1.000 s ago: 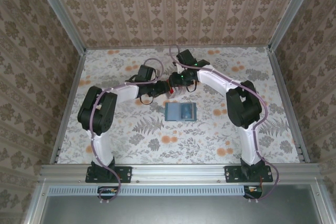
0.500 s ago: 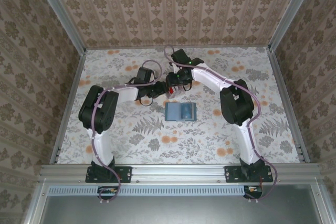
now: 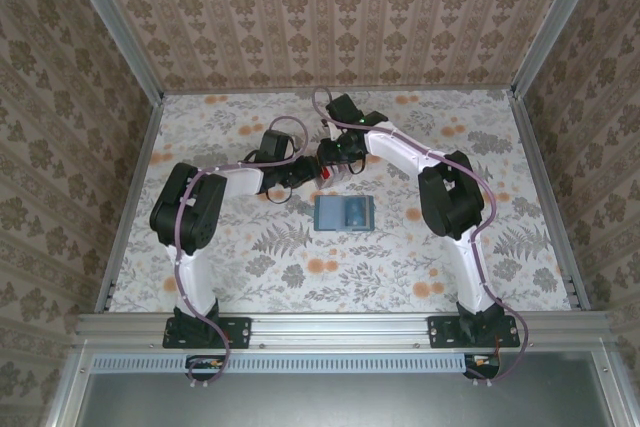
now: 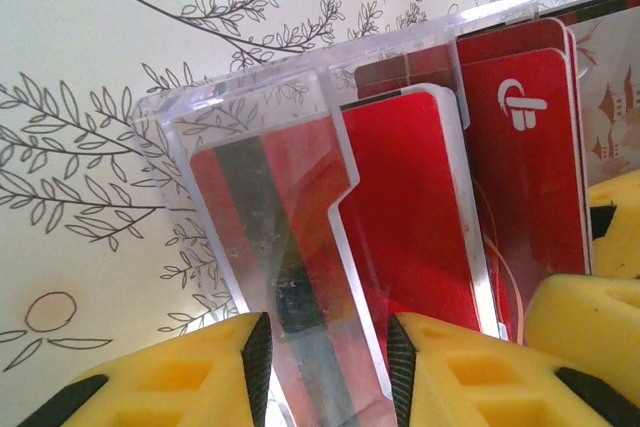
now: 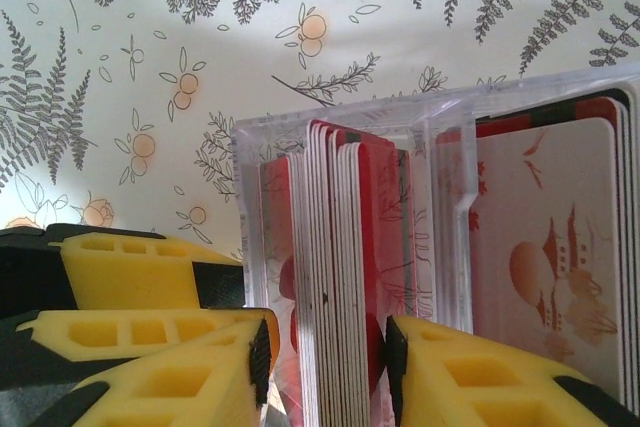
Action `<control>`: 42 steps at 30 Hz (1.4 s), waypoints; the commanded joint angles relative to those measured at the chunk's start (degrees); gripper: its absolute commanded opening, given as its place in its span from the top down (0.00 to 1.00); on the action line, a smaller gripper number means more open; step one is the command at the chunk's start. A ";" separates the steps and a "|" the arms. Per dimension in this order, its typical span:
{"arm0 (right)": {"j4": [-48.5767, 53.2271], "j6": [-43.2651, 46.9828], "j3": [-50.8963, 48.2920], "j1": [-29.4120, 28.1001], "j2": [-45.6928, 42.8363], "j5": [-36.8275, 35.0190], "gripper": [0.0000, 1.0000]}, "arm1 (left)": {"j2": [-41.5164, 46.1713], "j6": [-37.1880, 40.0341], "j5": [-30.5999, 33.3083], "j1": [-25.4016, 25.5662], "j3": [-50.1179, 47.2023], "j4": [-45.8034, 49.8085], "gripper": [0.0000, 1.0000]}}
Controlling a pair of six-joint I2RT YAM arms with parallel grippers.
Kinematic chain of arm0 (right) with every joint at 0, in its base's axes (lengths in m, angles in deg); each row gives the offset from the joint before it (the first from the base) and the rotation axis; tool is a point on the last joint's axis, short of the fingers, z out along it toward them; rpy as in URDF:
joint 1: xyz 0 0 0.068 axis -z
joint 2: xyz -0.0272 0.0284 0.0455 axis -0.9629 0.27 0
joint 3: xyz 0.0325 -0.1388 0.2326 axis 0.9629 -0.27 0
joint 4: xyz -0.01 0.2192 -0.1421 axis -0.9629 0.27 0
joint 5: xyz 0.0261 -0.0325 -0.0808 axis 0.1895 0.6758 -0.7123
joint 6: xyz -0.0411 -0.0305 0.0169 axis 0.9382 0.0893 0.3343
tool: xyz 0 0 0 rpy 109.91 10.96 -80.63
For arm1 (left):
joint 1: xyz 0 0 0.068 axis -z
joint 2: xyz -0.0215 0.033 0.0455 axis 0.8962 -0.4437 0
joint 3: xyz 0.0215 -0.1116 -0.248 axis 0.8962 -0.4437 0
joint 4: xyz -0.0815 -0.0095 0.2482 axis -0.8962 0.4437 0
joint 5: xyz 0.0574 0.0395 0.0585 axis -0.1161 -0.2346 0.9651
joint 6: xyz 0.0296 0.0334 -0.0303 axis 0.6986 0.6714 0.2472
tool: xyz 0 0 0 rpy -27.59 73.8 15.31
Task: Put the credit cards into the card holder
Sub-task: Pick up the credit card from the storage box.
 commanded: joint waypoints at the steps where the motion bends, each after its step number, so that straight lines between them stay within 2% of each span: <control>1: -0.92 -0.98 -1.23 -0.81 -2.65 2.03 0.64 | -0.76 -0.11 -1.31 0.24 -0.82 0.53 0.62; 15: -3.32 -2.04 -4.13 -0.46 -6.62 3.66 0.66 | 0.08 -0.03 -0.96 0.41 -1.47 0.75 0.62; 31: -2.22 -0.84 -3.74 0.90 -5.12 2.27 0.73 | 0.52 0.23 -0.96 0.46 -0.60 1.79 0.62; 42: -1.11 1.04 -3.41 1.45 -4.98 -0.20 0.87 | 0.34 0.57 -1.00 0.57 0.12 2.64 0.62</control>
